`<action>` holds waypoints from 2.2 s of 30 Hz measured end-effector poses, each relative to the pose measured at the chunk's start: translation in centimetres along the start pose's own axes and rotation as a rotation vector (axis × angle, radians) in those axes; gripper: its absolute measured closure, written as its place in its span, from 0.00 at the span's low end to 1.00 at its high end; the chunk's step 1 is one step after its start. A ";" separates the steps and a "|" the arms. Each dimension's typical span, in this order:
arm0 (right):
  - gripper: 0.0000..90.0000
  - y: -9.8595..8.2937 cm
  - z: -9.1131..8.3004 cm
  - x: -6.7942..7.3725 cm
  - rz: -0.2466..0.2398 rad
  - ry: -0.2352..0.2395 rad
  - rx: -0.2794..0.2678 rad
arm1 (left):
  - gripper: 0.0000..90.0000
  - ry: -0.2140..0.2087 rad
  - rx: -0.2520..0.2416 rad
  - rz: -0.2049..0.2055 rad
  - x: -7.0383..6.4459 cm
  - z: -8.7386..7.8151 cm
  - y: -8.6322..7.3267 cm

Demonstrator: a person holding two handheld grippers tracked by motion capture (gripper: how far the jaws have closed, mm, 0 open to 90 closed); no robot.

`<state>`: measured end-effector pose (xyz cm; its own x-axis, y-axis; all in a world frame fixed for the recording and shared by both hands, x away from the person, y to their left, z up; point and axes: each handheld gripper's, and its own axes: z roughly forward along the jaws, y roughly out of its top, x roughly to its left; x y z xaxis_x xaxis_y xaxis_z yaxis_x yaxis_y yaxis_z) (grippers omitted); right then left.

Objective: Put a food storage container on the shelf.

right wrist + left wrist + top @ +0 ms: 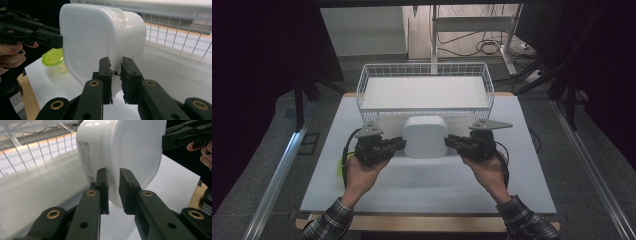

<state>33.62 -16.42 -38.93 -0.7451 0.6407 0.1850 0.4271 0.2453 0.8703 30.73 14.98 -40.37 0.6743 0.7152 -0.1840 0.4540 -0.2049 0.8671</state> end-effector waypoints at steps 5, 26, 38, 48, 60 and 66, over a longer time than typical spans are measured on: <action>0.88 1.3 -0.2 0.1 -0.011 0.003 -0.013 | 0.88 0.011 -0.019 0.016 0.1 -0.7 1.4; 0.88 8.7 -1.0 -0.2 -0.034 0.001 -0.095 | 0.88 0.017 -0.094 0.008 1.8 -2.6 8.1; 0.88 11.2 0.1 -2.2 0.004 -0.033 -0.114 | 0.88 0.018 -0.094 -0.020 3.9 -0.9 10.5; 0.87 12.1 1.6 -3.8 0.049 -0.037 -0.106 | 0.87 0.027 -0.091 -0.060 5.5 0.5 11.6; 0.85 12.4 2.9 -5.0 0.097 -0.037 -0.085 | 0.85 0.019 -0.100 -0.074 6.3 1.2 11.9; 0.82 12.4 3.3 -5.4 0.102 -0.038 -0.091 | 0.79 -0.002 -0.112 -0.090 6.7 1.7 12.1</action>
<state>44.67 -14.47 -30.63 -0.6796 0.6865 0.2585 0.4498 0.1116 0.8861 41.72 16.20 -31.86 0.6349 0.7260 -0.2642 0.4449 -0.0641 0.8933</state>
